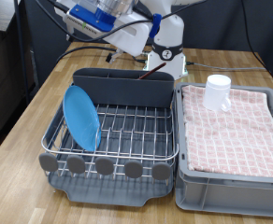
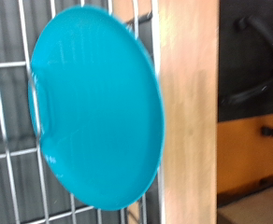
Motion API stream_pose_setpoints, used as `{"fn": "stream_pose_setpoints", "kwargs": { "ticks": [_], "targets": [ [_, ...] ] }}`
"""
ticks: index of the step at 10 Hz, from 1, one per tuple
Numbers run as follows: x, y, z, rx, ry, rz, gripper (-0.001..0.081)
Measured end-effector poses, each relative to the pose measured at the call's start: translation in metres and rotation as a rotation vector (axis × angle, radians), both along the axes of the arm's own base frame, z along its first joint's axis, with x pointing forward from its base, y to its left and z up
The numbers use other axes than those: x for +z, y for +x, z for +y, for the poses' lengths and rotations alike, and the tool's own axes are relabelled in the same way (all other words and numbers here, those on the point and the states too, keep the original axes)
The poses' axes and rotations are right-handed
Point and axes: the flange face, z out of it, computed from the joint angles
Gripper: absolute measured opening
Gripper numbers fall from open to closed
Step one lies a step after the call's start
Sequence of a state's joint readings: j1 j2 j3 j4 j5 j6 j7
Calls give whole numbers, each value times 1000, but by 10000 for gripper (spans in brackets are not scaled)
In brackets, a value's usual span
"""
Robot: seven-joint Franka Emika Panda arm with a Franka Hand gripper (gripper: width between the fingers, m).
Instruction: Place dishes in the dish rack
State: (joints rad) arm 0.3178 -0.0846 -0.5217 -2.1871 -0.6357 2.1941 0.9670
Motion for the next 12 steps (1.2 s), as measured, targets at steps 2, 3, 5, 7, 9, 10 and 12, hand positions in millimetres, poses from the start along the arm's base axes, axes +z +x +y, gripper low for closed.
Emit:
{"fn": "stream_pose_setpoints", "kwargs": {
  "ticks": [2,3,5,7,9,10,12],
  "targets": [
    [5,-2,3,17,-12,-5,803],
    [3,-3,4,-2,17,19,803],
    [6,-5,20,-34,104,89,803],
    [9,-3,52,-6,178,105,803],
    [6,-3,91,34,248,114,803],
    [0,-6,108,21,271,116,803],
    [-7,-16,129,-32,286,86,803]
  ]
}}
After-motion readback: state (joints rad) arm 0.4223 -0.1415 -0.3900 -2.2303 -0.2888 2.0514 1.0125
